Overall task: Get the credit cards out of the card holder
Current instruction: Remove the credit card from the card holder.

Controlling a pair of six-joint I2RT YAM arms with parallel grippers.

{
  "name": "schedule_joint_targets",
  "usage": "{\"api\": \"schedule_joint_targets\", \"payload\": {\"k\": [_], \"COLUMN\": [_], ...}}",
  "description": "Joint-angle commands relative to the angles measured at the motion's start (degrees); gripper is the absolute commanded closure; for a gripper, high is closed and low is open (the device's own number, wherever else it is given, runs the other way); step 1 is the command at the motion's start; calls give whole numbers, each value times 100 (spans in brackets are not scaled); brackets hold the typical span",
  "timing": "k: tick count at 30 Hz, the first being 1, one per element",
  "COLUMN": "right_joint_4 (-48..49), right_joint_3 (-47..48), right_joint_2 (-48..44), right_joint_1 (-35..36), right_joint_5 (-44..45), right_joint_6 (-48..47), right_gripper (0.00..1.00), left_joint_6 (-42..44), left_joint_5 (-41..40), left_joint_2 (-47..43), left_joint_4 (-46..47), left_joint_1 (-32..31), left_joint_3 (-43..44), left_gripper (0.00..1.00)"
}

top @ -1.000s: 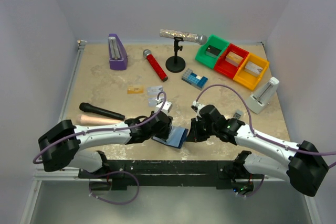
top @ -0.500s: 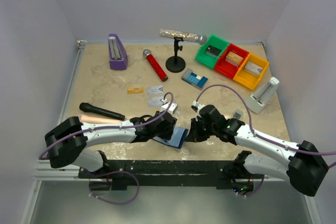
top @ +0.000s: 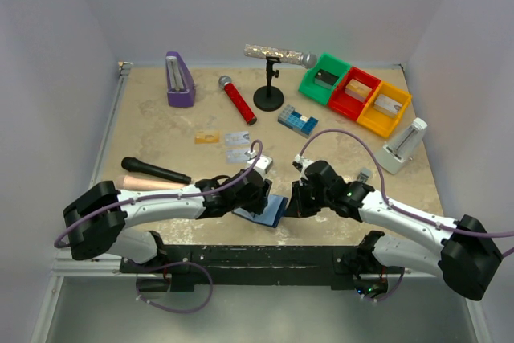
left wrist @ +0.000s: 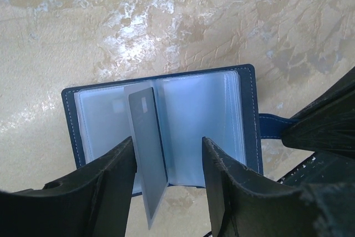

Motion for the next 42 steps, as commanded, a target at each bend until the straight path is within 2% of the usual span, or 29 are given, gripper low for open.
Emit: {"api": "schedule_joint_targets", "payload": {"k": [1,10,17,21,23,26,28,31,33,35,37,42], "right_joint_4": [136,75,-469,-812,-935,-1181,-1383,-1884,-2139,-2079,-1685,-218], "right_joint_3": [8,17,43,166,236,377,474,737,921,1045,1019,721], "right_joint_2": [0,0,-246,-308,-290,-263,-333,-561,-755,-1001,-1186,-906], "right_joint_1": [41,32,32,15,15,6,6,6,6,15,15,15], "right_joint_5": [20,91,582,864,925,1083,1233,1514,1646,1647,1052,57], "right_joint_6": [-52,-43,80,124,133,159,159,107,28,-139,-236,114], "right_gripper": [100,100,100,98,90,68,57,49,48,49,51,58], "left_joint_6": [106,9,-324,-465,-501,-571,-597,-632,-641,-615,-580,-650], "left_joint_5": [174,-177,-511,-626,-652,-705,-749,-801,-837,-793,-662,-345], "left_joint_2": [-124,-106,-273,-352,-396,-475,-563,-896,-1125,-1371,-1538,-1557], "left_joint_4": [203,-52,-17,0,9,-34,-52,-96,-79,9,245,835], "left_joint_1": [-28,-10,121,139,139,139,148,174,183,218,236,358], "left_joint_3": [232,206,-400,-638,-699,-761,-805,-910,-989,-1068,-1165,-1446], "left_gripper": [46,47,55,56,56,54,52,51,51,51,51,57]}}
